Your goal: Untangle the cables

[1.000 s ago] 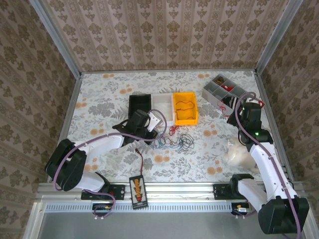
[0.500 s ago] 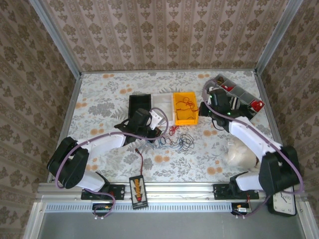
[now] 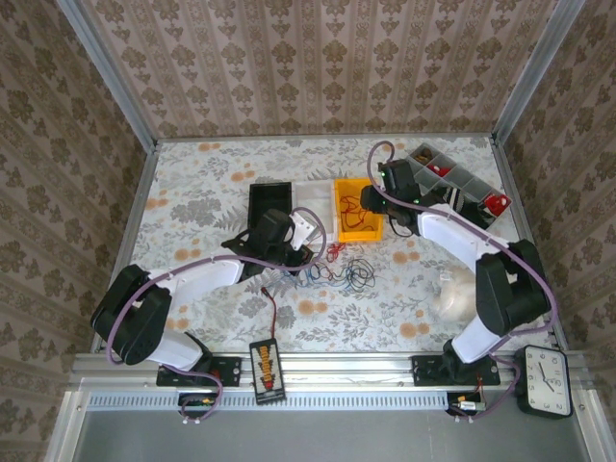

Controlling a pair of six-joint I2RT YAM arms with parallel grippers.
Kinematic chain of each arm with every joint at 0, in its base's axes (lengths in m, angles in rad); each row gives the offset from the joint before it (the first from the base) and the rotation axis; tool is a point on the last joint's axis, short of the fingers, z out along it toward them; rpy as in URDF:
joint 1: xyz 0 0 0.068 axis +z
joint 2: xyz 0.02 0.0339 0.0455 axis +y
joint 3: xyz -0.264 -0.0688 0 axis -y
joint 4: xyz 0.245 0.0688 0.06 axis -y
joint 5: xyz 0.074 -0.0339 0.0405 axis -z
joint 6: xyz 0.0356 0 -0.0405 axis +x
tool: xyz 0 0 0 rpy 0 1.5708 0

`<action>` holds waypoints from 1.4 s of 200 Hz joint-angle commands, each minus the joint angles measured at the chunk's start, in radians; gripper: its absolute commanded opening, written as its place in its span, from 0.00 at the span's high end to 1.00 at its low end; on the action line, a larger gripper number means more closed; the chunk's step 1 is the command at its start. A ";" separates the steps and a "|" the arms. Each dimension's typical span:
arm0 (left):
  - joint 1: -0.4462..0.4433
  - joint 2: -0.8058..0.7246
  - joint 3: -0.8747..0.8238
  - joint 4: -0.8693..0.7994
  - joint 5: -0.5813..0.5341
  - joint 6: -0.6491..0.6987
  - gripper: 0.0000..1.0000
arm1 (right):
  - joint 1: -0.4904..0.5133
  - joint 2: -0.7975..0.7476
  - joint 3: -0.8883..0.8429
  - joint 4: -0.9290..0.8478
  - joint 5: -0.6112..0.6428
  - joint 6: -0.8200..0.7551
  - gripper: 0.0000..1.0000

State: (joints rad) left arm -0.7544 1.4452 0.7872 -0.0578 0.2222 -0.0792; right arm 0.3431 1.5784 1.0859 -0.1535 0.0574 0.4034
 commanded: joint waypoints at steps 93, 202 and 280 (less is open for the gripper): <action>-0.034 0.064 0.098 -0.026 0.047 0.050 1.00 | 0.061 -0.216 -0.283 0.197 -0.658 0.051 0.52; -0.058 0.093 0.148 -0.012 0.022 0.070 1.00 | 0.087 -0.035 -0.228 0.351 -0.745 0.170 0.51; -0.067 0.100 0.145 0.001 0.002 0.075 1.00 | 0.096 0.000 -0.192 0.362 -0.806 0.191 0.53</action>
State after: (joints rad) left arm -0.8124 1.5326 0.9089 -0.0658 0.2352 -0.0296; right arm 0.4259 1.5558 0.8551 0.1852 -0.6834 0.5842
